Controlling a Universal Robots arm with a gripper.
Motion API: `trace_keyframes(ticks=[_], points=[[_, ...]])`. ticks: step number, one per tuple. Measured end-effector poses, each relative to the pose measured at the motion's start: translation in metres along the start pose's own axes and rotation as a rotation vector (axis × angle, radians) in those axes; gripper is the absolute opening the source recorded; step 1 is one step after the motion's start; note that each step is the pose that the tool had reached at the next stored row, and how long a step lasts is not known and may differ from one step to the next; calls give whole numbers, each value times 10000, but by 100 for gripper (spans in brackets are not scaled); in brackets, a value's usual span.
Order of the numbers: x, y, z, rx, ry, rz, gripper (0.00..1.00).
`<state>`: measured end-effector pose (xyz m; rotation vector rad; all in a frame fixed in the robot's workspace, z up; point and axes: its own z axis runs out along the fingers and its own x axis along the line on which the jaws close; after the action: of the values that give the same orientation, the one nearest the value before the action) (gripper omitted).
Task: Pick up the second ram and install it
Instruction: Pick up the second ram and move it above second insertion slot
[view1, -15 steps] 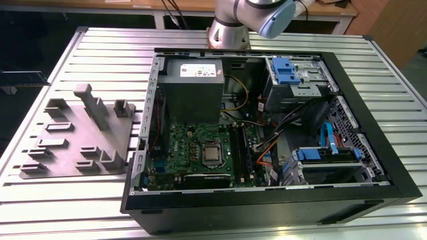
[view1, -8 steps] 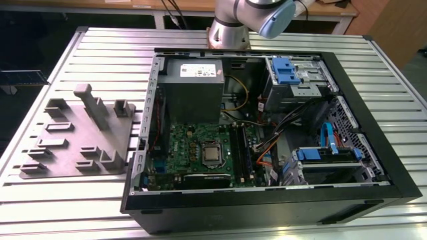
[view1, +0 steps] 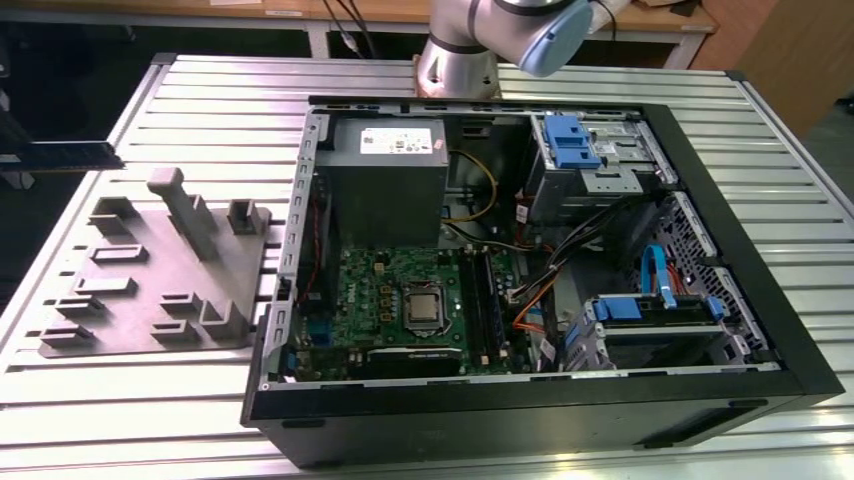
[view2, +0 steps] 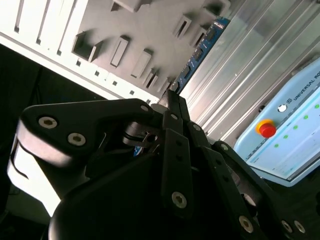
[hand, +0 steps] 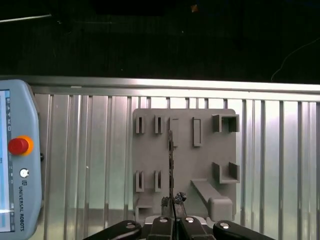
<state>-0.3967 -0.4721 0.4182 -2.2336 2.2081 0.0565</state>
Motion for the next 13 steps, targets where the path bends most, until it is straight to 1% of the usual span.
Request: trace_keyframes(ticks=[5, 13], points=[[2, -206, -5, 0, 0, 0, 11], [5, -453, -12, -1, 1, 0, 11]])
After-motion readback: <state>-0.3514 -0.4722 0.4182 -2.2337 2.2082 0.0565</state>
